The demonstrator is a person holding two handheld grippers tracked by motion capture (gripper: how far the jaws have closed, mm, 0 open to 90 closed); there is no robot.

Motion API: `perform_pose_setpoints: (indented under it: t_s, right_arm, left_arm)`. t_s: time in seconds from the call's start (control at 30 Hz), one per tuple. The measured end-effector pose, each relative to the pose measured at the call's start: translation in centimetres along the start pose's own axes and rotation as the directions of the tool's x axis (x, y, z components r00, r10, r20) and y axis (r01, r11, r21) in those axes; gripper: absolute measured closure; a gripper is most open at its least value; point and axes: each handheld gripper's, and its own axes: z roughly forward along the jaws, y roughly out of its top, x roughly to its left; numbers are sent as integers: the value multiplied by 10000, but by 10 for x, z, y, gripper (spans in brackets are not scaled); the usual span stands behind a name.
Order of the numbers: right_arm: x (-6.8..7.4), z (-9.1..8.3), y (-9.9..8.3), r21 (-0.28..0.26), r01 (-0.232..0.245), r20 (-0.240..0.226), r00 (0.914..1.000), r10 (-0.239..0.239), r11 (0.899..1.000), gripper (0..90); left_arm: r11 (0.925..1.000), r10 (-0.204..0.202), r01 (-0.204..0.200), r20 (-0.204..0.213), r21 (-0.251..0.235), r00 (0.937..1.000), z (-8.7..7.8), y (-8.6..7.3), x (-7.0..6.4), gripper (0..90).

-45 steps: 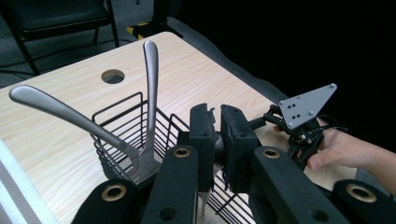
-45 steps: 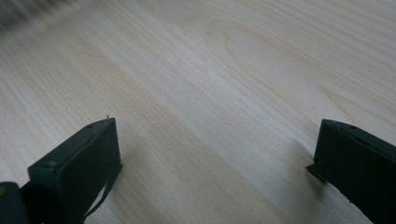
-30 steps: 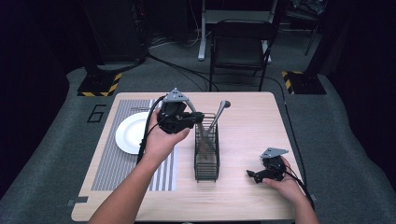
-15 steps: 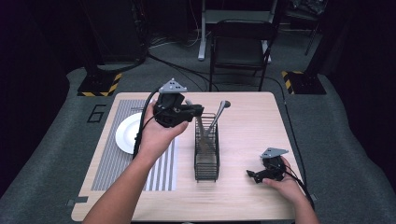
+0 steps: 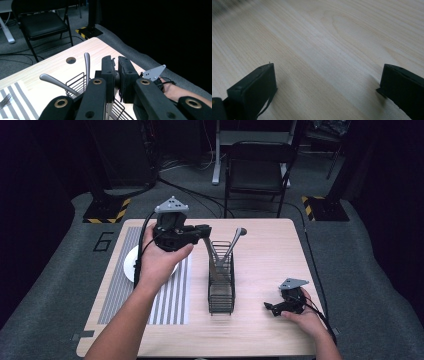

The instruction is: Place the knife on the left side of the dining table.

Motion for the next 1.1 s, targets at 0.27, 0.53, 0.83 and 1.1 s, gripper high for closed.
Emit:
perform_pose_setpoints:
  t_s: [0.27,0.53,0.83,1.1]
  right_arm:
    - [0,0,0,-14,21,-10,10000,-21,10000,0]
    - [0,0,0,6,-6,-4,10000,6,10000,0]
    - [0,0,0,-18,30,-6,10000,-30,10000,0]
    - [0,0,0,-16,25,-11,10000,-25,10000,0]
  left_arm:
    - [9990,-261,259,-62,-357,9996,-17,5,9,839]
    - [9976,-439,419,-344,-559,9984,-36,3,21,839]
    - [9955,-759,723,-580,-618,9954,-47,-7,39,839]
    - [9915,-1235,1190,-945,-518,9878,-44,-25,58,839]
